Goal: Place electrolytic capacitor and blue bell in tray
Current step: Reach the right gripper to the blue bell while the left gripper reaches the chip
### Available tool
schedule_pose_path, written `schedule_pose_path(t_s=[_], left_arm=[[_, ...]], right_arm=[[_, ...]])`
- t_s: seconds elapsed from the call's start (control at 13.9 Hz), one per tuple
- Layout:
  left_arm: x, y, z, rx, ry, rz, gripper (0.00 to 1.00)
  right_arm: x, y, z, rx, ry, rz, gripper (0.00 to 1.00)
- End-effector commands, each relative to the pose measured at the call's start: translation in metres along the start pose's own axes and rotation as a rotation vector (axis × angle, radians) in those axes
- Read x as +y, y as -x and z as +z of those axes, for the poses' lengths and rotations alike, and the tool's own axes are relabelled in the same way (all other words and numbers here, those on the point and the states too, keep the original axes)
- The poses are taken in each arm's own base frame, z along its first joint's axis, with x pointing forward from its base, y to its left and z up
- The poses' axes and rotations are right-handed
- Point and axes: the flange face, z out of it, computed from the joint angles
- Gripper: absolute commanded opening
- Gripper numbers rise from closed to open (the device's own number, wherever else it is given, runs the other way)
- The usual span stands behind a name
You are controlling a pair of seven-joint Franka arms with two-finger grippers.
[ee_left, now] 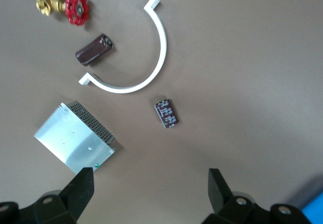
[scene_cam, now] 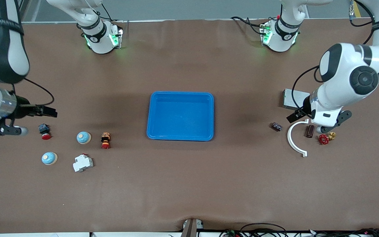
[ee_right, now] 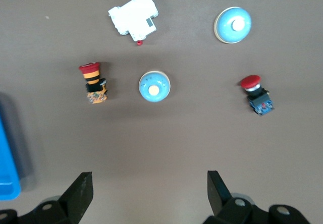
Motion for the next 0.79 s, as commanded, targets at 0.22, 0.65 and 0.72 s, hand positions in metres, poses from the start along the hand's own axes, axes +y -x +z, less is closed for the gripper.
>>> schedule_pose_path(t_s=[0.22, 0.65, 0.72], left_arm=[[0.0, -0.004, 0.086, 0.023, 0.014, -0.171, 0.94], [0.005, -0.015, 0.155, 0.039, 0.064, -0.328, 0.85], [0.004, -0.017, 0.162, 0.037, 0.062, -0.331, 0.84]], right_arm=[[0.019, -0.061, 0.085, 0.079, 0.0, -0.2, 1.0], [0.007, -0.066, 0.159, 0.145, 0.0, -0.269, 1.0], [0.004, -0.064, 0.167, 0.152, 0.005, -0.297, 1.0]])
